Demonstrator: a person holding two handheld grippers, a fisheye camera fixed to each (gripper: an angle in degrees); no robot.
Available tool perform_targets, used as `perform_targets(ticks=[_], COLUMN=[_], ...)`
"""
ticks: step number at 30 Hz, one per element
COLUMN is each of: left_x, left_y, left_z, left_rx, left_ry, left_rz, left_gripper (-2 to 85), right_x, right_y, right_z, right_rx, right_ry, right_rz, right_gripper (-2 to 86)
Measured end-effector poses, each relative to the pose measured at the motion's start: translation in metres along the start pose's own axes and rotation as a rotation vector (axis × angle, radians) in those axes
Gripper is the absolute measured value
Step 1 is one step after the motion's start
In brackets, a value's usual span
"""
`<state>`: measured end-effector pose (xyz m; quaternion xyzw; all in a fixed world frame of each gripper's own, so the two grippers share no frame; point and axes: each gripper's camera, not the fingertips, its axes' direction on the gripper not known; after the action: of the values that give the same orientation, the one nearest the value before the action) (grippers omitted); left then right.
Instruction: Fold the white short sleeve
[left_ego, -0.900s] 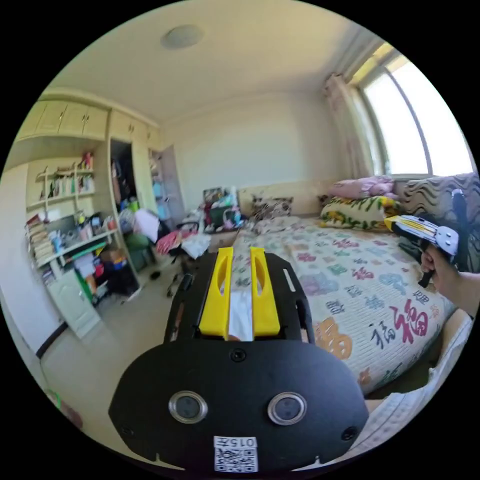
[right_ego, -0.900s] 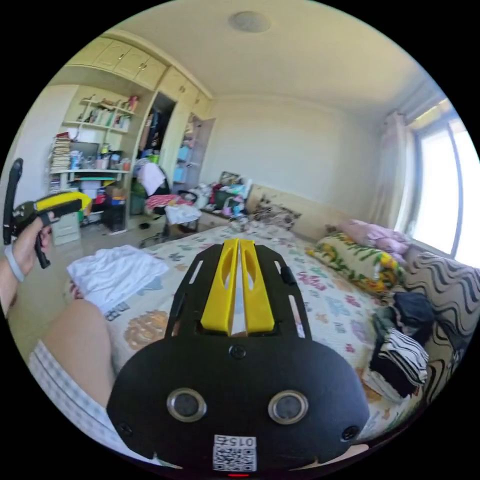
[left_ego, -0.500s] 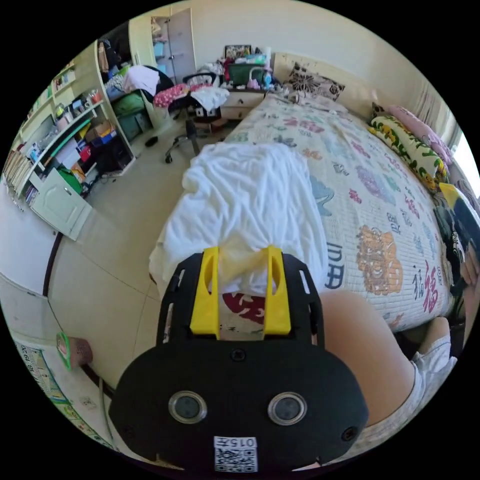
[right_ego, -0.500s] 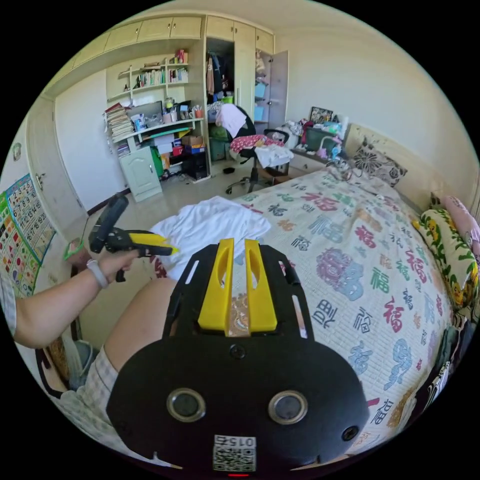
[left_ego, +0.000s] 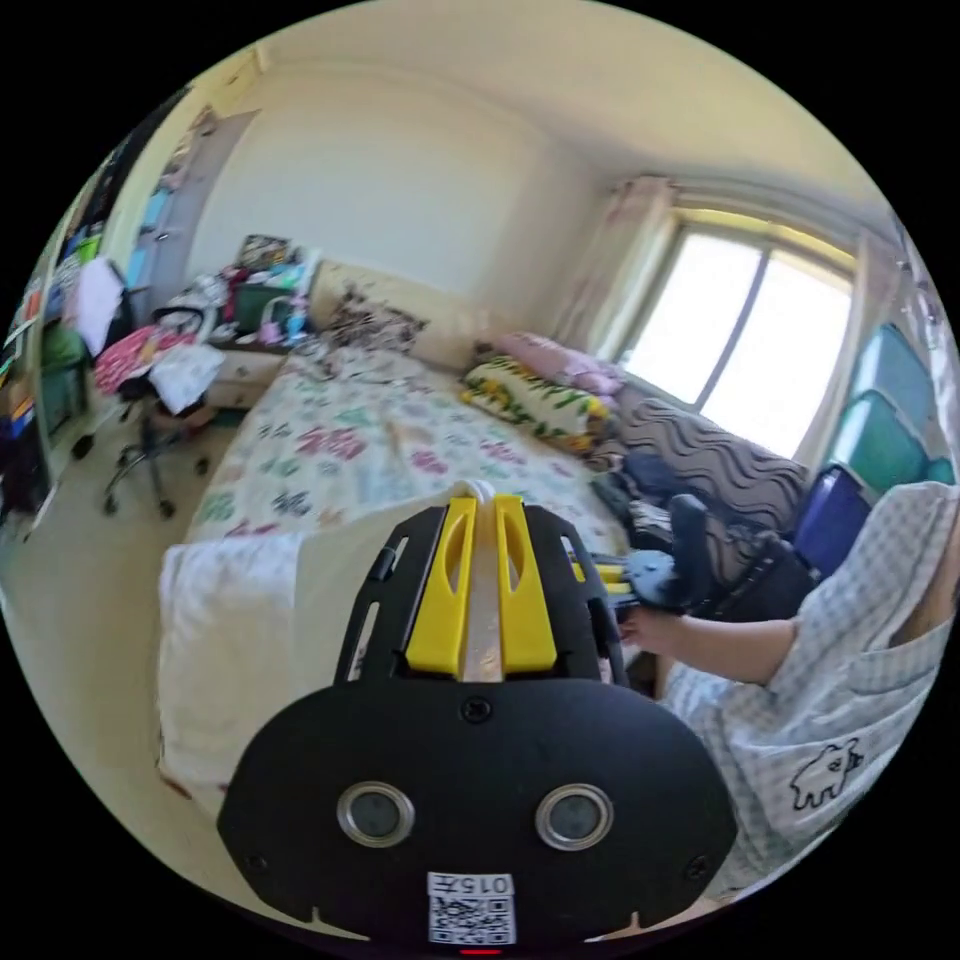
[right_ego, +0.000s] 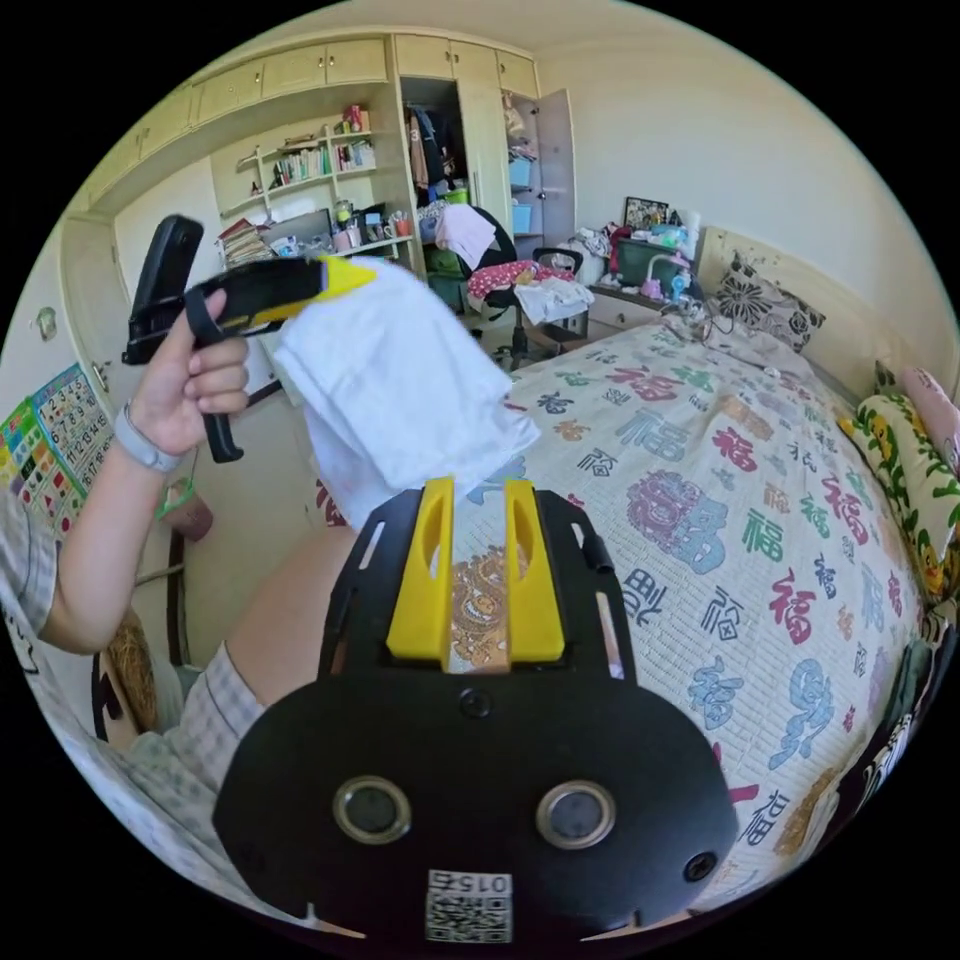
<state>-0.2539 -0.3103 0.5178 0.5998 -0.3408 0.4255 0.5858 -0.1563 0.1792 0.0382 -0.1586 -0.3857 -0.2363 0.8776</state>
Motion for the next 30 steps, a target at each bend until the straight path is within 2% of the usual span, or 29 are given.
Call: perform_targets(ticks=[1,2,5,11,13,15,19,21,23,27,30], left_x=[0.021,0.041,0.079,0.112,0.115,0.113,0.089,0.081,0.072,0.081,0.107], left_y=[-0.020,-0.038,-0.071,-0.098,-0.101,-0.100,-0.077,-0.065,-0.055,-0.049,-0.037], left_z=[-0.002,-0.002,0.005,0.027,0.040,0.058,0.104,0.110,0.116,0.138,0.187], left_rx=[0.016,0.023,0.022,0.004,-0.007,-0.034,-0.200,-0.185,-0.211,-0.305,-0.525], left_ry=[0.084,0.160,0.286,0.375,0.375,0.363,0.185,0.170,0.108,0.060,-0.020], left_rz=[0.050,0.094,0.157,0.113,0.085,0.051,-0.137,-0.174,-0.235,-0.164,-0.037], left_gripper=[1.7,1.8,1.9,2.1,2.1,2.2,0.5,0.1,0.9,11.1,13.9], right_x=[0.007,0.017,0.052,0.160,0.184,0.205,0.250,0.271,0.300,0.331,0.354], right_y=[-0.002,-0.003,0.003,0.023,0.026,0.030,0.054,0.063,0.073,0.091,0.107], right_z=[-0.013,-0.030,-0.086,-0.227,-0.251,-0.252,-0.249,-0.244,-0.223,-0.174,-0.134], right_rx=[0.021,0.052,0.125,0.268,0.282,0.228,0.207,0.165,0.045,-0.186,-0.337], right_ry=[-0.001,0.004,0.096,0.155,0.188,0.227,0.254,0.284,0.223,0.228,0.185], right_rz=[-0.011,-0.009,0.008,0.191,0.194,0.209,0.289,0.327,0.343,0.349,0.364], right_gripper=[7.1,2.9,-0.4,-1.0,-1.0,-1.0,-0.9,-0.8,-0.3,3.4,7.7])
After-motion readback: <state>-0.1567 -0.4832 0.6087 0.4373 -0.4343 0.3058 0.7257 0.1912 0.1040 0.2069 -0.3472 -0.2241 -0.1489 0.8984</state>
